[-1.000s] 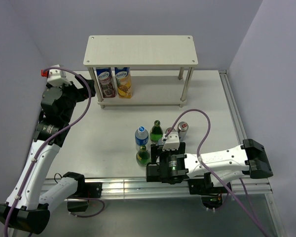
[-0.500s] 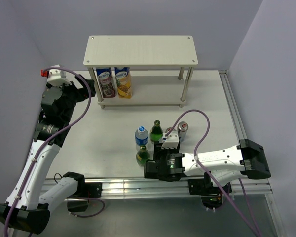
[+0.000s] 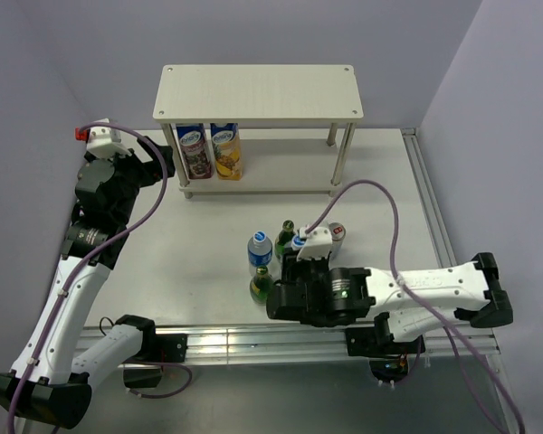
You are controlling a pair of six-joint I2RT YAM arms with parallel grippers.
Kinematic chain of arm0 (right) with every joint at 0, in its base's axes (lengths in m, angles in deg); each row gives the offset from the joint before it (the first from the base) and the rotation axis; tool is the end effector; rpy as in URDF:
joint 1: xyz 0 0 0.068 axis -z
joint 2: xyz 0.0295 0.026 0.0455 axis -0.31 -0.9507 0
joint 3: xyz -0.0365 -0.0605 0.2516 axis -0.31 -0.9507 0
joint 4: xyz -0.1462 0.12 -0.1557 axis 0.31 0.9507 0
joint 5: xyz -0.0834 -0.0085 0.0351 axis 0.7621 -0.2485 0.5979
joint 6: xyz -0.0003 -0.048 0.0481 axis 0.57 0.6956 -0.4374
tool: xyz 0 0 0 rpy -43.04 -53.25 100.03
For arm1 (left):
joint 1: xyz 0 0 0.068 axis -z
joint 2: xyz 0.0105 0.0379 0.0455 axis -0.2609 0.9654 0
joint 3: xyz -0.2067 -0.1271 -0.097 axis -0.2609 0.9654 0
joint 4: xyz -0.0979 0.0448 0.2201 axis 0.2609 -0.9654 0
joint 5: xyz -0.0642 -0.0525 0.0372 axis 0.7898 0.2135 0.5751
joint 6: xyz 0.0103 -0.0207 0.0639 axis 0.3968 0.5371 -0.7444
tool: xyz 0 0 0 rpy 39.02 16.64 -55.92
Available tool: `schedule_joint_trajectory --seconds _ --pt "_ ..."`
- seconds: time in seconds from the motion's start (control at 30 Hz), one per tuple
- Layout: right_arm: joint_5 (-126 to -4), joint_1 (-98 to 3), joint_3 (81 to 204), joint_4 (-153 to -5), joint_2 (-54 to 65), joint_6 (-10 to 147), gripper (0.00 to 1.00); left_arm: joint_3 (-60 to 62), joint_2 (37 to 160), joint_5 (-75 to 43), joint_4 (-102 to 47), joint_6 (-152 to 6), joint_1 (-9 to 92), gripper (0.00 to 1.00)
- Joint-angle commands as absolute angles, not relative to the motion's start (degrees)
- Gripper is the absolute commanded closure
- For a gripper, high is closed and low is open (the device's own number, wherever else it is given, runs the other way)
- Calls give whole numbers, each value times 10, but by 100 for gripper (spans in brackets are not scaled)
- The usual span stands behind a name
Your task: Place and organize the beverage onto the shelf
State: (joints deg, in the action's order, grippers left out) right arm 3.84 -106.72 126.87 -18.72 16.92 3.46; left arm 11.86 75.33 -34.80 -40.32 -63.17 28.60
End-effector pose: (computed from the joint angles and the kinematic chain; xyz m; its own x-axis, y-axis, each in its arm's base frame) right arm 0.0524 0.1976 0.2761 -0.4644 -0.0098 -0.8856 -0.1290 0.9900 0.0567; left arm 0.2070 -0.0397 0.4023 -0.0586 -0.3596 -0.9313 0.0368 0.9315 -0.3619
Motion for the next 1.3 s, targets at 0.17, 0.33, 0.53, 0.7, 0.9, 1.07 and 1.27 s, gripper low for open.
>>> schedule_joint_trajectory --seconds 0.17,0.33,0.53,0.7,0.9,1.07,1.27 --pt "217 -1073 1613 -288 169 396 98 113 737 -352 -395 -642 287 1" --pt "195 -1020 1587 -757 203 853 97 115 732 -358 -394 -644 287 1" --pt "102 -880 1707 -791 150 927 98 118 731 -357 -393 -642 287 1" --pt "48 -772 1827 -789 71 949 99 114 731 -346 -394 -640 287 1" --pt "0 -681 1975 -721 -26 914 99 116 728 -349 -394 -640 287 1" --pt "-31 -632 2046 -657 -93 870 99 117 725 -351 -394 -641 287 1" --pt "-81 -577 2064 -562 -134 767 99 116 727 -354 -394 -641 287 1"
